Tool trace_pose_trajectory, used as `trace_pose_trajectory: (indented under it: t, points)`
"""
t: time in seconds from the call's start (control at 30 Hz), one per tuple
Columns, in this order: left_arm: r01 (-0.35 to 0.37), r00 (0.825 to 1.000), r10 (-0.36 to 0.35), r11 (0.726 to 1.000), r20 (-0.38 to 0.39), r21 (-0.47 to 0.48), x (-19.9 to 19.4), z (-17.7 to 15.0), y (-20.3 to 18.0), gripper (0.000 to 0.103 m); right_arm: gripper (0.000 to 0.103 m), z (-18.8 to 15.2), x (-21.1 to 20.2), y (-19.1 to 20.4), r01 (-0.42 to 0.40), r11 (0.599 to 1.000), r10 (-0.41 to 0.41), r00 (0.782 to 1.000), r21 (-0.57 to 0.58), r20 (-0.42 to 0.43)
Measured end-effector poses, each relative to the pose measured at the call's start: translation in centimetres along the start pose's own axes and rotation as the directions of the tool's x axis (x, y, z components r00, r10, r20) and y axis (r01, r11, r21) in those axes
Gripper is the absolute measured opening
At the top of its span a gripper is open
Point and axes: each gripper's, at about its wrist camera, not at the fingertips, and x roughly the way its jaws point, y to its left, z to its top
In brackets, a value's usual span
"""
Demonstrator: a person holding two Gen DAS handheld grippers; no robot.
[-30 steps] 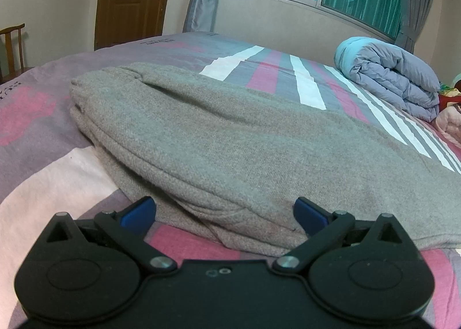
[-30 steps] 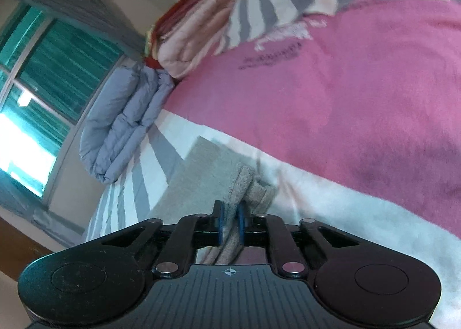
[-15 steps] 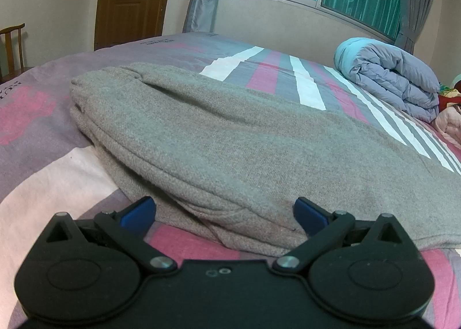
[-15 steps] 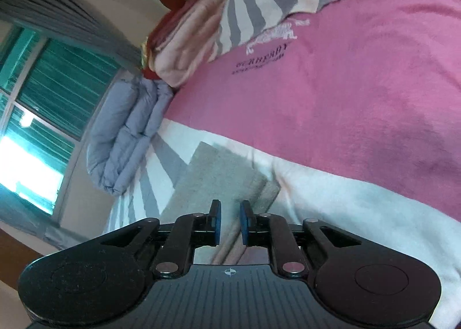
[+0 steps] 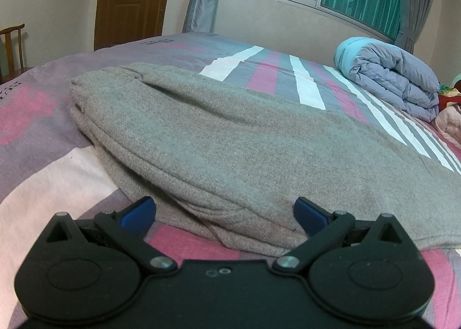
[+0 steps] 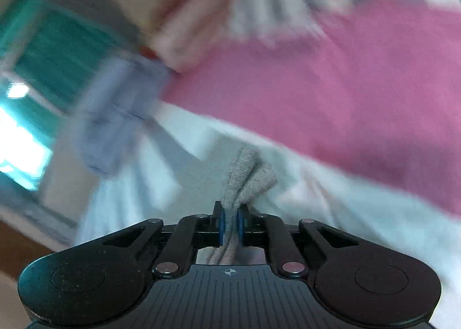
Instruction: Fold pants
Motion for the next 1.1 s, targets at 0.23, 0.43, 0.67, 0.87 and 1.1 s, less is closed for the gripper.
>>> trace_pose_trajectory:
  t: [0.23,0.43,0.67,0.87,1.1]
  points:
    - [0.002,1.000,-0.002,1.000,0.002,0.000,0.1,0.1,0.1,0.097,0.009,-2.4,2.0,-5.0,0.060,0.997,-0.057,0.997,0.055,-0.056]
    - [0.007,1.000,-0.007,1.000,0.009,-0.002,0.0,-0.1,0.1,0.097,0.012,-2.1,2.3,-4.2,0.060,0.998,-0.057,0.996,0.030,-0.071]
    - [0.009,1.000,-0.009,1.000,0.014,-0.003,-0.1,-0.2,0.1,0.097,0.012,-1.7,2.1,-4.5,0.058,0.998,-0.058,0.995,0.009,-0.083]
    - [0.032,0.999,-0.032,0.999,0.012,-0.026,-1.1,0.8,0.8,0.095,0.011,-1.5,2.6,-2.9,0.108,0.994,-0.108,0.990,-0.016,-0.091]
    - [-0.012,0.997,0.020,0.995,0.079,-0.102,-4.6,2.1,5.8,0.095,0.011,-1.9,0.0,6.2,-0.022,0.977,0.027,0.999,-0.213,0.022]
